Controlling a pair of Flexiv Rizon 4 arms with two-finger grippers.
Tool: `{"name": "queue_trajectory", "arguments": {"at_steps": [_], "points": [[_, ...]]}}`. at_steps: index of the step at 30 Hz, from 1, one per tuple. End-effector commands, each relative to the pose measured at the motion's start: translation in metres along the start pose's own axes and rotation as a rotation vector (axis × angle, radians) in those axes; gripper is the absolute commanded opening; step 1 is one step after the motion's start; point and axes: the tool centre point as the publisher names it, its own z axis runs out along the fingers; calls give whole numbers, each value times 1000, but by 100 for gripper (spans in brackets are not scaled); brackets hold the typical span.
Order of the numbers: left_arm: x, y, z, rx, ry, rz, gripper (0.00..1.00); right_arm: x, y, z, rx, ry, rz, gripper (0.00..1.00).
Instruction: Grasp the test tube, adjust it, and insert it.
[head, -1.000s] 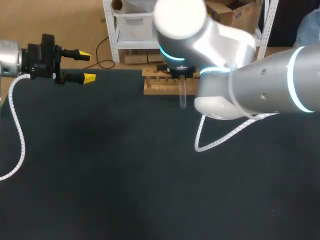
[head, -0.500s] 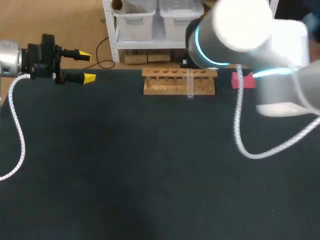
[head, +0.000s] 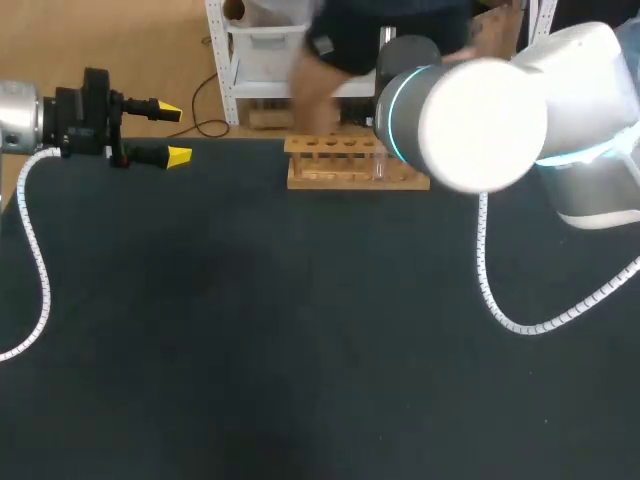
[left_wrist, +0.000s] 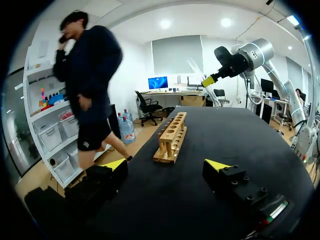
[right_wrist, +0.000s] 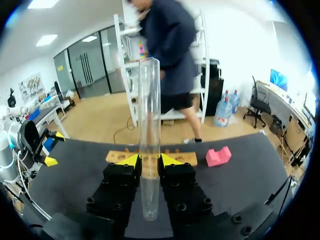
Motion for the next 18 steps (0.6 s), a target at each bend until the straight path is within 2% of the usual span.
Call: {"name": "queue_trajectory", "arguments": {"at_steps": [1, 13, 18], "points": [[1, -1, 0, -3, -2, 2, 100, -8, -2, -1, -14, -212, -3, 0], [1, -1, 0, -3, -2, 2, 100, -35, -10, 22, -18, -306, 15, 0], [1, -1, 0, -3, -2, 2, 100, -41, -11, 35, 23, -349, -18, 0]]}}
